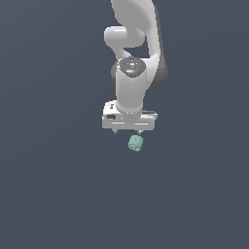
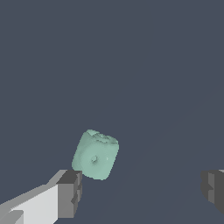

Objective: Pick up the object and move it to a goal position.

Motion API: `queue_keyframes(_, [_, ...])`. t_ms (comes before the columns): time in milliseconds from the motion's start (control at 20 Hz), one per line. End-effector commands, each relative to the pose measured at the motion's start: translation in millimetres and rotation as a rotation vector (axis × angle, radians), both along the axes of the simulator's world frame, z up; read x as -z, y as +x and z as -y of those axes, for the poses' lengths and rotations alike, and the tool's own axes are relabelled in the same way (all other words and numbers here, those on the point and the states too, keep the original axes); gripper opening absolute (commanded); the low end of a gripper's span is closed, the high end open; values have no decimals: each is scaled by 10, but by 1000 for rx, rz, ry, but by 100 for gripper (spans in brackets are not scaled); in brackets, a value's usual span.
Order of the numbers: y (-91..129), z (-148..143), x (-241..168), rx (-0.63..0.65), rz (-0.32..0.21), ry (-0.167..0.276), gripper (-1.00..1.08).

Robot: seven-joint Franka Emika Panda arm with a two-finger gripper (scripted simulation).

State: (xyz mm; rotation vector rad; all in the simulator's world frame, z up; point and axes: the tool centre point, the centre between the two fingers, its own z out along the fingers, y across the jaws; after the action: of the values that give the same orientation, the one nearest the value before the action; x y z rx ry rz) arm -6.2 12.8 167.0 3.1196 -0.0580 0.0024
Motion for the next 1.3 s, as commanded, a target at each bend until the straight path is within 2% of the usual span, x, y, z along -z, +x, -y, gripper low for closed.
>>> queue_keyframes(0, [-20,-58,91,40,0,3,100])
queue_keyframes(650, [-180,-376,619,289,3,19,100])
queue_keyframes(1250, [-238,-457,761,357,2,21,100])
